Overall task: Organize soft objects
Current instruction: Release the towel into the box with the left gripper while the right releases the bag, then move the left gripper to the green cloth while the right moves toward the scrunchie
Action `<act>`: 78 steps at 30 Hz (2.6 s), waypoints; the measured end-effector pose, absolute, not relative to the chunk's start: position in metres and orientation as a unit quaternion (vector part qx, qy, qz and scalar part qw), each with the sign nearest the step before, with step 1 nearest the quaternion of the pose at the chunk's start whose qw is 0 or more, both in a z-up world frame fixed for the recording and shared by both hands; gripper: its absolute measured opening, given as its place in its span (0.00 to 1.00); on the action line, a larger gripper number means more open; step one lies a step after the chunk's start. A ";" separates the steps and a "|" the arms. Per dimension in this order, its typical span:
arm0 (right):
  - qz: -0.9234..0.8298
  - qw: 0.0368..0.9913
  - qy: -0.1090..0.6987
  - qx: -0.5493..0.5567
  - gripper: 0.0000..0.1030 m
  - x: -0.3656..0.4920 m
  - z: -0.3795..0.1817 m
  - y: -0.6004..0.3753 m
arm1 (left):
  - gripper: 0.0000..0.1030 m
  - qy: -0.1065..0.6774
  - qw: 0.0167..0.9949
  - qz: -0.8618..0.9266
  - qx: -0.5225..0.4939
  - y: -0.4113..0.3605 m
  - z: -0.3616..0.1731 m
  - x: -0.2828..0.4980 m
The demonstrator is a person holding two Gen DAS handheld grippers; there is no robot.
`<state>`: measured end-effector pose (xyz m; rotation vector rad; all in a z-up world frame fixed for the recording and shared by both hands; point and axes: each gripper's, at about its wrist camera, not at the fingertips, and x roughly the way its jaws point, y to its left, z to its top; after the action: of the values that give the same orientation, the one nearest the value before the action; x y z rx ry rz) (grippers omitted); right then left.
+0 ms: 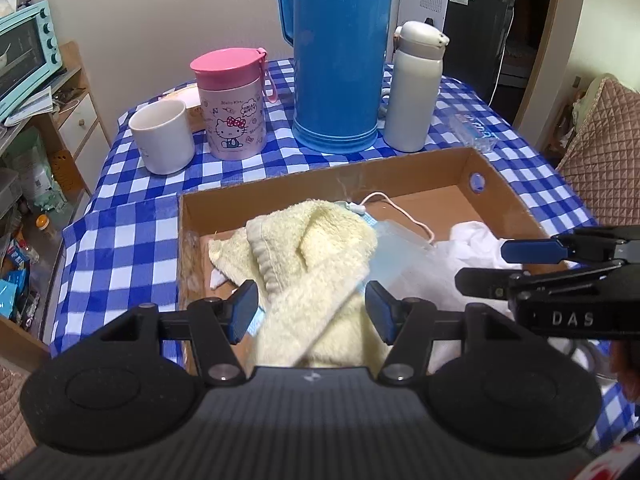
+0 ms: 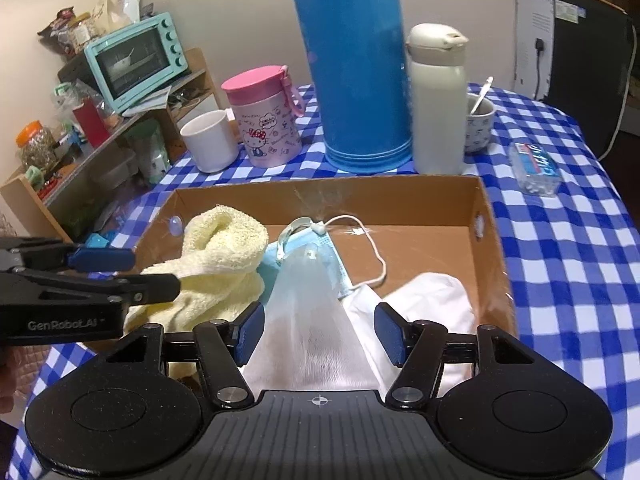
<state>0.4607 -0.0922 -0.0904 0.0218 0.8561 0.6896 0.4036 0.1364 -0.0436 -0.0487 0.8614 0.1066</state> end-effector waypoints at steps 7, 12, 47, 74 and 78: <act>0.314 0.855 0.411 0.031 0.59 0.437 -0.071 -0.117 | 0.55 0.410 0.909 0.060 -0.048 0.128 -0.023 0.372; 0.315 0.856 0.406 0.056 0.59 0.417 -0.056 -0.138 | 0.55 0.400 0.912 0.068 -0.056 0.120 -0.005 0.345; 0.334 0.838 0.417 0.111 0.62 0.275 -0.038 -0.256 | 0.64 0.412 0.905 0.093 -0.045 0.049 0.021 0.171; 0.346 0.831 0.435 0.030 0.62 0.226 -0.069 -0.256 | 0.67 0.455 0.883 0.100 -0.052 0.022 -0.014 0.143; 0.352 0.829 0.434 0.026 0.62 0.227 -0.072 -0.251 | 0.67 0.456 0.882 0.107 -0.050 0.024 -0.018 0.144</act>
<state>0.2267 -0.2511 -0.0723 0.0560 0.9218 0.7465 0.1438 0.0236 -0.0183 -0.1032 0.9491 0.2230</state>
